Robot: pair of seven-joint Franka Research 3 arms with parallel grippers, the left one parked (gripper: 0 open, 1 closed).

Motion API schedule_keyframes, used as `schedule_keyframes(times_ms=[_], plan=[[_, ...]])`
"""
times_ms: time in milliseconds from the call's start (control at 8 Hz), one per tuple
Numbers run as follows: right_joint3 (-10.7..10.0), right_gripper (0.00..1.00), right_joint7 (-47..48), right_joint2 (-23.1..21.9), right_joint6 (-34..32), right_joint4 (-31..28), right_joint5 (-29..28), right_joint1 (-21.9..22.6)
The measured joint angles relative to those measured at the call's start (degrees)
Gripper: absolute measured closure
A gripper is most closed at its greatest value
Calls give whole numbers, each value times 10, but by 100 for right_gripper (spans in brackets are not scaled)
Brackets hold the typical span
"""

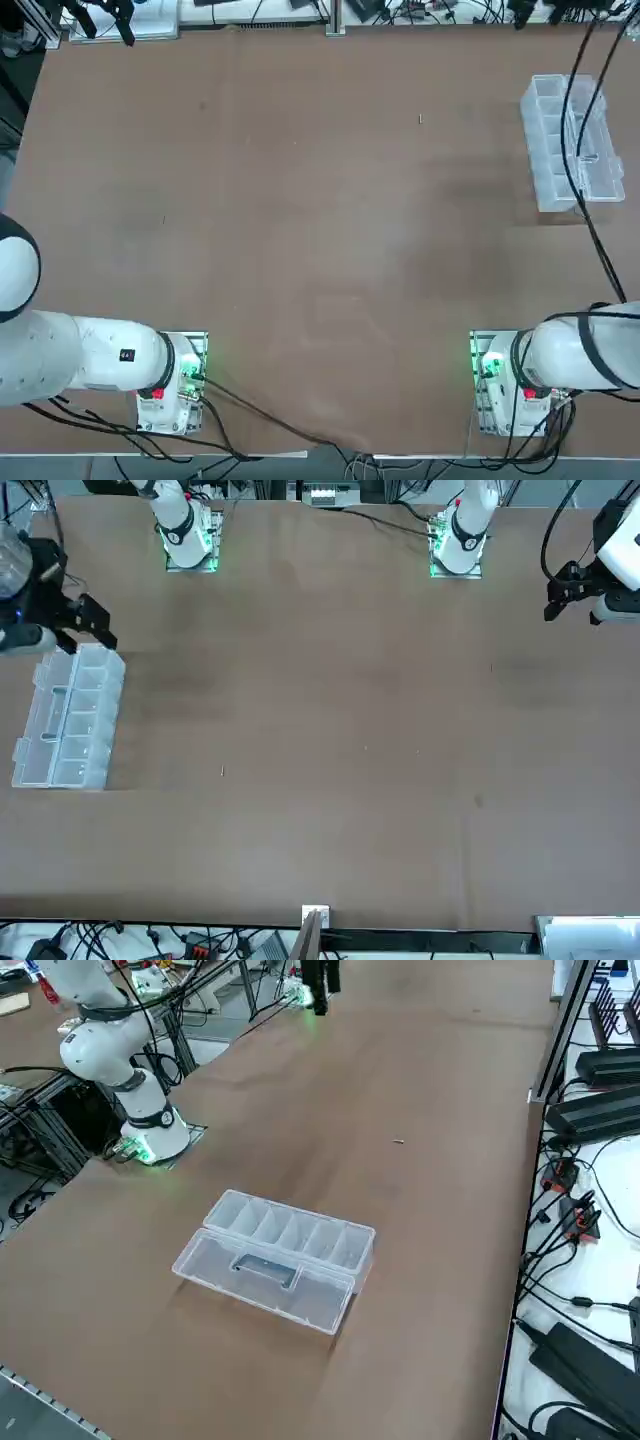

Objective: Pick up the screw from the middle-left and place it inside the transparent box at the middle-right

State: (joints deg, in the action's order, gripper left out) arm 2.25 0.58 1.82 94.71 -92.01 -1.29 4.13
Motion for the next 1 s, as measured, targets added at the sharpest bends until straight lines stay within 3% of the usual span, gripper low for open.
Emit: schedule_keyframes(times_ms=[500, 1000], plan=[[1, 0, 70, 98, 105, -9, 0, 46], [1, 1, 76, 169, 196, -24, 0, 66]])
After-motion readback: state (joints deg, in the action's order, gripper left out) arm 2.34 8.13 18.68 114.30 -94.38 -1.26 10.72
